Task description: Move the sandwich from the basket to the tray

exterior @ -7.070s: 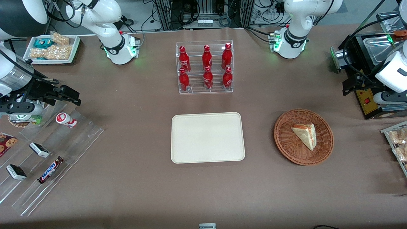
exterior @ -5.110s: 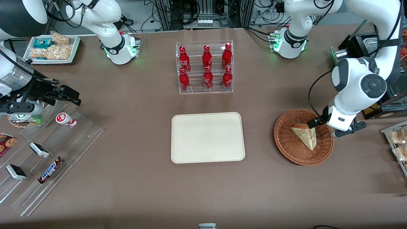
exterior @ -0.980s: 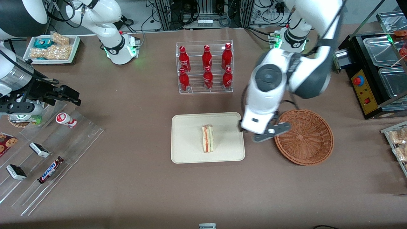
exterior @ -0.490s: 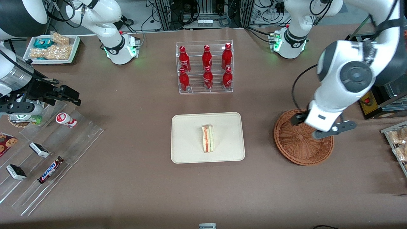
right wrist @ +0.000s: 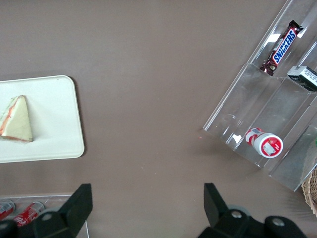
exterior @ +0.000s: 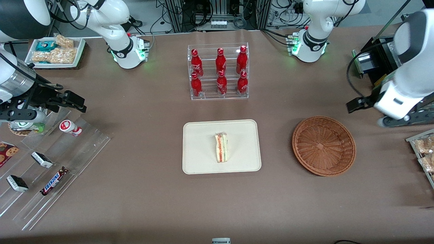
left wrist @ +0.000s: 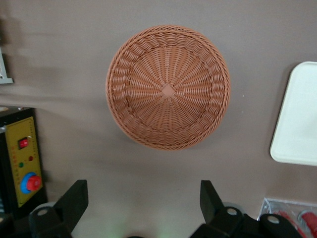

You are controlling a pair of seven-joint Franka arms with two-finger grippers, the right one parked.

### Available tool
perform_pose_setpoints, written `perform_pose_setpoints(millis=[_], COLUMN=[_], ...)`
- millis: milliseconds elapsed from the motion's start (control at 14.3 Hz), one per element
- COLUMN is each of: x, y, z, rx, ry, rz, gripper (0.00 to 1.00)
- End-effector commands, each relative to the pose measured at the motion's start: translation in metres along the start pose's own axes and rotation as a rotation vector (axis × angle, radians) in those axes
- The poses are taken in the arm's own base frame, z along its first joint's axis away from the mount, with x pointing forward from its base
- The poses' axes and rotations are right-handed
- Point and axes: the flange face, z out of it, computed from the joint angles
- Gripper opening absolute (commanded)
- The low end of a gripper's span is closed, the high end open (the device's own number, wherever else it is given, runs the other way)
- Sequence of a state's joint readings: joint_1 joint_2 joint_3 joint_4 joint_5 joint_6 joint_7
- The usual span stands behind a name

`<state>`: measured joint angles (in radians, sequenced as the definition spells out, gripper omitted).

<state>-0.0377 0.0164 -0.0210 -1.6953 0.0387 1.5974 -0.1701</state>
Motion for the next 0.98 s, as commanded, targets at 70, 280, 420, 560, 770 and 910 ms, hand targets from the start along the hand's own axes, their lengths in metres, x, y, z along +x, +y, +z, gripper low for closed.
perform_pose_setpoints(millis=[70, 280, 420, 560, 770, 910], x=[-0.011, -0.006, -0.006, -0.008, -0.007, -0.006], y=[-0.017, -0.014, -0.01, -0.009, -0.008, -0.007], z=[-0.041, -0.055, -0.055, -0.054, -0.05, -0.047], rx=[-0.029, -0.026, -0.031, -0.03, -0.03, -0.029], ry=[0.065, 0.104, 0.102, 0.101, 0.092, 0.086], rz=[0.124, 0.155, 0.155, 0.158, 0.159, 0.162], gripper=[1.0, 1.0, 1.0, 1.0, 1.0, 1.0])
